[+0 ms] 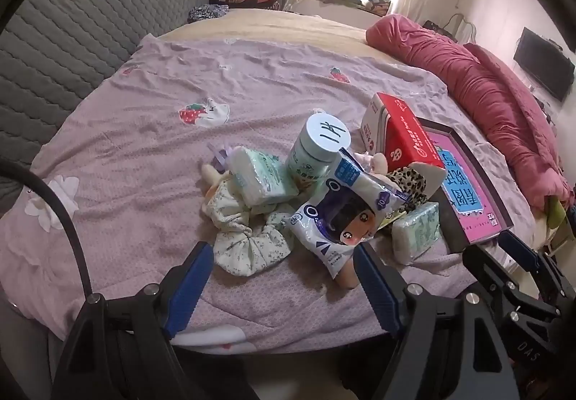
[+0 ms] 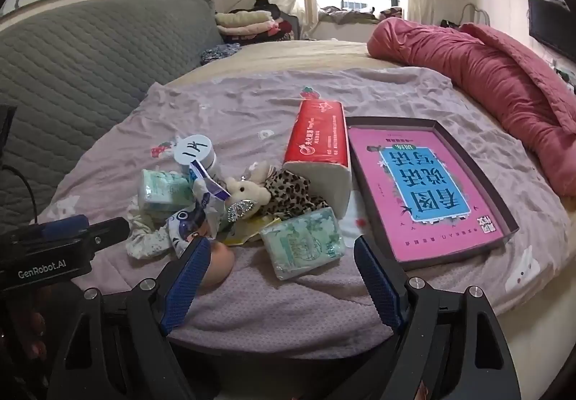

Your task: Organize soft objects

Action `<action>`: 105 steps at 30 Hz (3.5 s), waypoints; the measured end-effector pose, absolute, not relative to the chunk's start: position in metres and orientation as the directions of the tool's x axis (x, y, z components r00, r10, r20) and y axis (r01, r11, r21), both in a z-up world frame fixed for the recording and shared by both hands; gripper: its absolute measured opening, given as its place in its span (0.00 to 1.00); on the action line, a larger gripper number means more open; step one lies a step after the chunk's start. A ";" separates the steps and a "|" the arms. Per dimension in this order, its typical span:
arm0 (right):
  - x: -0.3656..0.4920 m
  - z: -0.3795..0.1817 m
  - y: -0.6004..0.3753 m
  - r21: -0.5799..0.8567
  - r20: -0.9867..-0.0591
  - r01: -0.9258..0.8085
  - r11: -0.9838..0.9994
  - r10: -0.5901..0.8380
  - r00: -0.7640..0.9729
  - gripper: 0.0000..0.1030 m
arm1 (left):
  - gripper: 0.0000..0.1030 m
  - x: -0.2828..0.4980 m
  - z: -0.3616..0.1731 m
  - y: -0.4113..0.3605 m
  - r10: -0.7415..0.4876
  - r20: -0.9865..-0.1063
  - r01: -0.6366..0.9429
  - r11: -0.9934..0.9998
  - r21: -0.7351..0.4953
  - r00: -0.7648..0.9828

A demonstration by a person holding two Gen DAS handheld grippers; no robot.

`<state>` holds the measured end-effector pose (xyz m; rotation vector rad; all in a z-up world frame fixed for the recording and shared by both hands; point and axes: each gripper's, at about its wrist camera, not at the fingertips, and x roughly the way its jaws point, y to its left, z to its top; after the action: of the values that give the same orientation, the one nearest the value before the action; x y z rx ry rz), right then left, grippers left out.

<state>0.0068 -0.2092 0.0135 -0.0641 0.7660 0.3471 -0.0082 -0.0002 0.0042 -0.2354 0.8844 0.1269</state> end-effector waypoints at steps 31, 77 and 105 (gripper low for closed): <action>0.009 0.011 -0.210 0.074 -0.703 -0.331 0.941 0.285 0.652 0.80 | 0.77 -0.008 0.005 -0.001 0.007 -0.775 -0.192 0.970 -0.149 0.632; 0.061 -0.047 -0.222 0.221 -0.848 -0.263 0.939 0.318 0.423 0.80 | 0.77 0.053 -0.041 -0.042 -0.081 -0.818 -0.031 0.992 -0.120 0.569; 0.114 -0.080 -0.210 0.145 -0.889 -0.338 0.930 0.273 0.369 0.69 | 0.71 0.080 -0.073 -0.027 -0.087 -0.863 -0.062 0.989 -0.136 0.498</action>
<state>0.1136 -0.2105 -0.0802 -0.0649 1.1271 0.3920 0.0803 -0.0272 -0.0728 -0.1563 1.0502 -0.0150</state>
